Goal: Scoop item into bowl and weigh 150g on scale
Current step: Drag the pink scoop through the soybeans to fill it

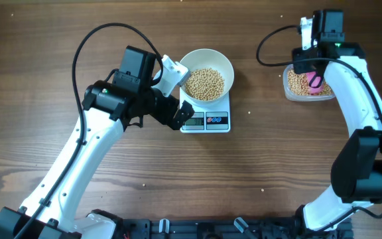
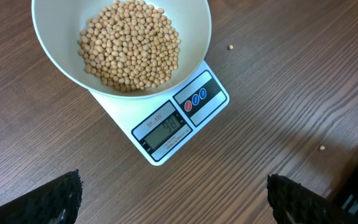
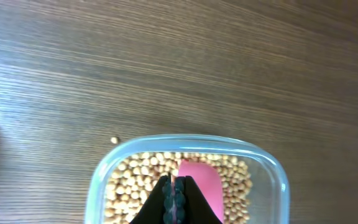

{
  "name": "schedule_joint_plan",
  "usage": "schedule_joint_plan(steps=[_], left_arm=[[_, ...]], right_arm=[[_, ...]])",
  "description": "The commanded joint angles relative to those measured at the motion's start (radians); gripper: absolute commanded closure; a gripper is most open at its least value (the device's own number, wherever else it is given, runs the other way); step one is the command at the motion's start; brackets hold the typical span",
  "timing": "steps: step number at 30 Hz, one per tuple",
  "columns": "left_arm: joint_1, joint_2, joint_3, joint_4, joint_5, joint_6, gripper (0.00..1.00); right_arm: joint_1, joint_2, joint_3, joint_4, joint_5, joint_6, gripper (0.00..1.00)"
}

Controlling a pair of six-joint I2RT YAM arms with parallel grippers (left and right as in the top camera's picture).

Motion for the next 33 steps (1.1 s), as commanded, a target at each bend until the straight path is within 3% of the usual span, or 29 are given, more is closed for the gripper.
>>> schedule_joint_plan(steps=[1, 12, 21, 33], left_arm=[[-0.001, -0.004, 0.011, 0.002, 0.015, 0.016, 0.0], [-0.001, -0.004, 0.011, 0.002, 0.015, 0.016, 0.0], [-0.001, -0.004, 0.011, 0.002, 0.015, 0.016, 0.0], [-0.001, -0.004, 0.011, 0.002, 0.015, 0.016, 0.0]], right_arm=[[0.008, 0.01, 0.007, 0.0, -0.127, 0.066, 0.96], [-0.007, -0.003, 0.007, -0.013, -0.264, 0.187, 0.96], [-0.138, -0.003, 0.007, -0.061, -0.422, 0.267, 0.96], [-0.29, -0.003, 0.007, -0.069, -0.548, 0.263, 0.96]])
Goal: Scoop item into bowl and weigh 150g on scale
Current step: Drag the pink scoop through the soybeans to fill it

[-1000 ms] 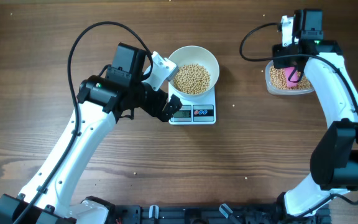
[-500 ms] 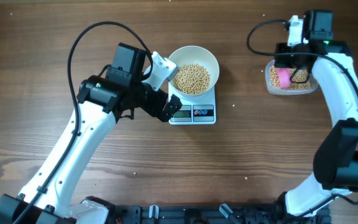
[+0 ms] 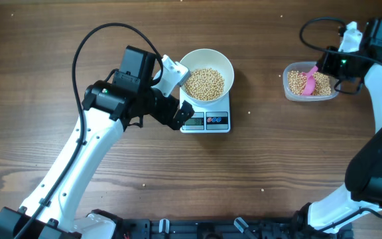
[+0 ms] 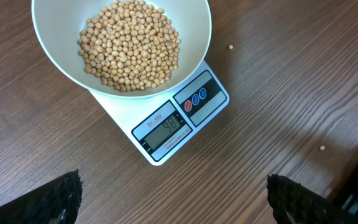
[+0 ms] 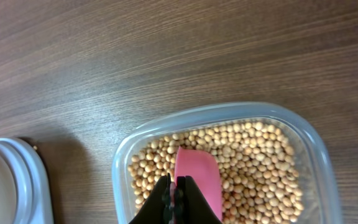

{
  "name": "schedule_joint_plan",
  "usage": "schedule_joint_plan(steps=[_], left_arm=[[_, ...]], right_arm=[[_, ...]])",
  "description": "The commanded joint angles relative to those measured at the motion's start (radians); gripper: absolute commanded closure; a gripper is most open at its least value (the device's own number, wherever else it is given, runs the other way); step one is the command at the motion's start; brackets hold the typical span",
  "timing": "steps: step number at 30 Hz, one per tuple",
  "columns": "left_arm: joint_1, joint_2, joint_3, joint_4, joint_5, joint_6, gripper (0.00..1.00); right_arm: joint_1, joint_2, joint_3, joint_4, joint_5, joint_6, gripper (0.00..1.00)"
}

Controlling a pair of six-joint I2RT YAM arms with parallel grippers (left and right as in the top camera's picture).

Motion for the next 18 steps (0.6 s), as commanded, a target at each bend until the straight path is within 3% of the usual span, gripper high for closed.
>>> schedule_joint_plan(steps=[1, 9, 18], left_arm=[[-0.001, -0.004, 0.011, 0.002, 0.015, 0.016, 0.0], [-0.001, -0.004, 0.011, 0.002, 0.015, 0.016, 0.0], [-0.001, -0.004, 0.011, 0.002, 0.015, 0.016, 0.0]], right_arm=[[-0.023, -0.002, 0.006, -0.005, -0.058, 0.014, 0.96], [-0.039, -0.002, -0.042, 0.015, -0.071, -0.027, 0.96], [-0.128, -0.002, -0.173, 0.124, -0.238, -0.008, 0.96]])
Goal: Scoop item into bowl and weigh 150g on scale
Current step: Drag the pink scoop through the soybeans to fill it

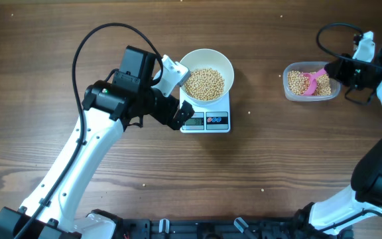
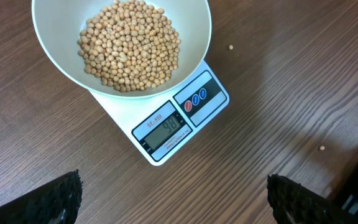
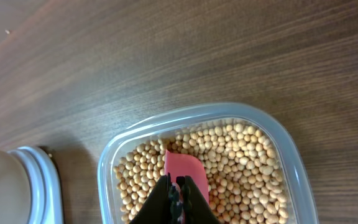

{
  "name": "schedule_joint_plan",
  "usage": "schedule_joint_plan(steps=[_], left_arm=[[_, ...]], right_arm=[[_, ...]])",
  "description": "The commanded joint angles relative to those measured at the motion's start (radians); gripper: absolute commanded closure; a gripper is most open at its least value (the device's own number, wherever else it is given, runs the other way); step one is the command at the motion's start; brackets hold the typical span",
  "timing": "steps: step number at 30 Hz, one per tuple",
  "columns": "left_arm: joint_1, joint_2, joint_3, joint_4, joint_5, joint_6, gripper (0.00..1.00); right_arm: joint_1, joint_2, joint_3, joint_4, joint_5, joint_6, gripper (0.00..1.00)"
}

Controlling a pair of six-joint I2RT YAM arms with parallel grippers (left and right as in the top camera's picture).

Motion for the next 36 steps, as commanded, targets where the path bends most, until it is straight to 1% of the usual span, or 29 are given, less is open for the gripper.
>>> schedule_joint_plan(steps=[1, 13, 17, 23, 29, 36], left_arm=[[-0.001, -0.004, 0.011, 0.002, 0.015, 0.016, 0.0], [-0.001, -0.004, 0.011, 0.002, 0.015, 0.016, 0.0], [-0.001, -0.004, 0.011, 0.002, 0.015, 0.016, 0.0], [-0.001, -0.004, 0.011, 0.002, 0.015, 0.016, 0.0], [-0.001, -0.004, 0.011, 0.002, 0.015, 0.016, 0.0], [-0.001, -0.004, 0.011, 0.002, 0.015, 0.016, 0.0]], right_arm=[[-0.009, 0.001, -0.087, 0.016, -0.062, 0.001, 0.96], [-0.061, 0.001, -0.156, 0.063, -0.062, -0.023, 0.96], [-0.084, 0.002, -0.169, 0.095, -0.122, -0.026, 0.96], [-0.087, 0.002, -0.175, 0.107, -0.125, -0.027, 0.96], [-0.167, 0.002, -0.175, 0.108, -0.251, -0.052, 0.96], [-0.182, 0.002, -0.175, 0.119, -0.272, -0.052, 0.96]])
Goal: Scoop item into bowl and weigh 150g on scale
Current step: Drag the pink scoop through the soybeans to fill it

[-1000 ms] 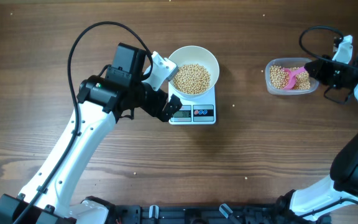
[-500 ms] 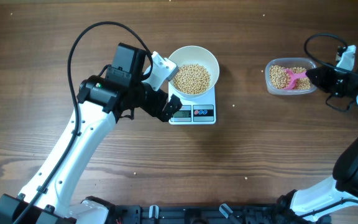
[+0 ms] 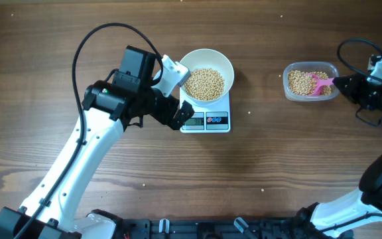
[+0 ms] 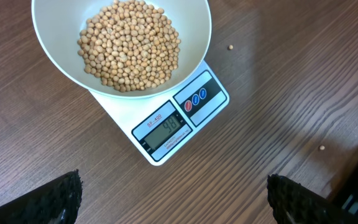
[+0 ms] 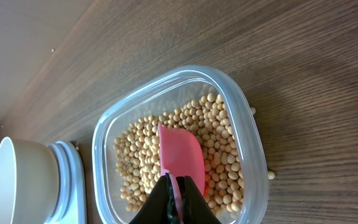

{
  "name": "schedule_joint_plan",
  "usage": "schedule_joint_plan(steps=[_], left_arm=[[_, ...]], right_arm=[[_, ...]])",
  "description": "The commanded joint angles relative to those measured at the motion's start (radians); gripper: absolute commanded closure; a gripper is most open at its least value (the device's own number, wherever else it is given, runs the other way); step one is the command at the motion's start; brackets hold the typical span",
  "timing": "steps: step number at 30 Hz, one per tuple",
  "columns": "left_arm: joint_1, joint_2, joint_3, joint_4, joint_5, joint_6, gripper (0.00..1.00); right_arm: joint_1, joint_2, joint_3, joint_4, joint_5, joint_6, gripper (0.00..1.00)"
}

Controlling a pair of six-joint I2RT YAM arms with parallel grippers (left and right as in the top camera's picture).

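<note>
A white bowl (image 3: 206, 74) of soybeans stands on the white scale (image 3: 205, 121), whose display (image 4: 166, 129) shows about 48. My left gripper (image 4: 173, 199) hangs open near the scale's front left corner, holding nothing. A clear plastic container (image 3: 310, 81) of soybeans sits at the back right. My right gripper (image 5: 178, 198) is shut on the handle of a pink scoop (image 5: 180, 155), whose blade lies among the beans in the container (image 5: 104, 130). In the right wrist view the bowl (image 5: 18, 180) and scale show at the lower left.
A few stray beans lie on the wooden table (image 3: 244, 172), one (image 4: 230, 46) right of the bowl, another (image 4: 321, 148) further out, and two (image 5: 270, 175) beside the container. The left arm (image 3: 91, 153) reaches diagonally across the table's left half.
My right gripper has moved further right, beyond the container's right side, still holding the scoop. The scoop's blade now points in from the right. The left arm and scale reading are unchanged.
First my right gripper stood over the back of the container with the scoop pointing down into the beans. Then it was at the container's right, and now it is further right and lower, the scoop lying flatter. The left gripper stayed open by the scale.
</note>
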Motion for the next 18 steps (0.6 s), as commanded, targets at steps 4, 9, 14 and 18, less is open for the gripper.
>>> schedule_joint_plan(steps=[4, 9, 14, 18], left_arm=[[-0.001, -0.004, 0.011, 0.002, 0.015, 0.016, 0.0], [-0.001, -0.004, 0.011, 0.002, 0.015, 0.016, 0.0], [-0.001, -0.004, 0.011, 0.002, 0.015, 0.016, 0.0], [-0.001, -0.004, 0.011, 0.002, 0.015, 0.016, 0.0]], right_arm=[[-0.004, 0.014, -0.013, 0.068, -0.122, 0.011, 0.96], [-0.005, 0.014, -0.013, 0.107, -0.193, 0.037, 0.96], [-0.004, 0.014, -0.013, 0.14, -0.235, 0.084, 0.96], [-0.005, 0.014, -0.013, 0.141, -0.235, 0.109, 0.96]])
